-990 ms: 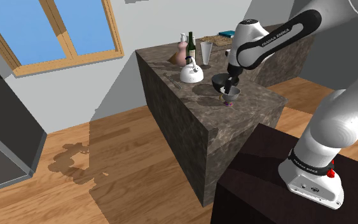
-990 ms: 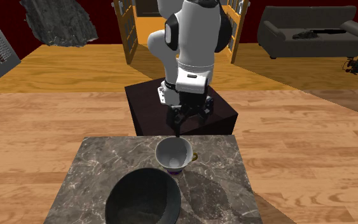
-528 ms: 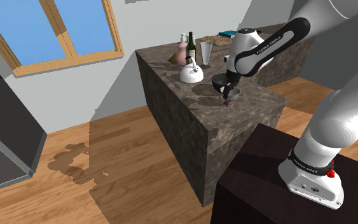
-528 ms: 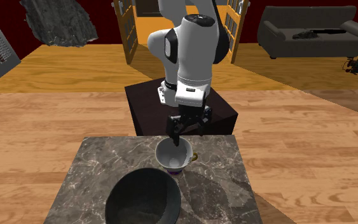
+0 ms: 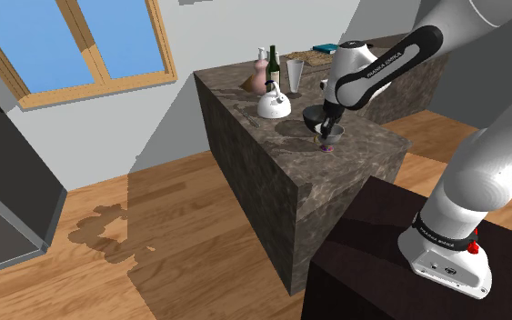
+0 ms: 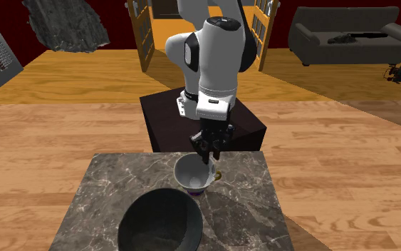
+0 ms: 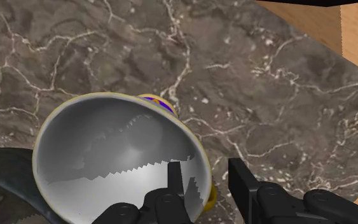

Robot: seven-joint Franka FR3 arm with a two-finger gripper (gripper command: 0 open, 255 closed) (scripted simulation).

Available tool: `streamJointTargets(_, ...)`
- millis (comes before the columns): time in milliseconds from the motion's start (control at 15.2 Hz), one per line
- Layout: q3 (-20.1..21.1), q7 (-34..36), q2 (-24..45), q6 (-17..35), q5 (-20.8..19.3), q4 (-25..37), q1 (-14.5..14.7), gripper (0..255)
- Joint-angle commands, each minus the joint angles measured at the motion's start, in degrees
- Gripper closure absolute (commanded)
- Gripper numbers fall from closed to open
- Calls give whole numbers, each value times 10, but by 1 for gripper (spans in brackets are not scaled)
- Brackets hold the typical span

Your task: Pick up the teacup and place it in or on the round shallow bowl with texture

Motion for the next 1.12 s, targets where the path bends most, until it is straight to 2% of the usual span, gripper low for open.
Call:
streamJointTargets(0,0,0,0,0,0,0,0,255)
streamJointTargets(462,0,0,0,0,0,0,0,255)
streamJointTargets(1056,7,-7,-51,-83,7,33,2,255)
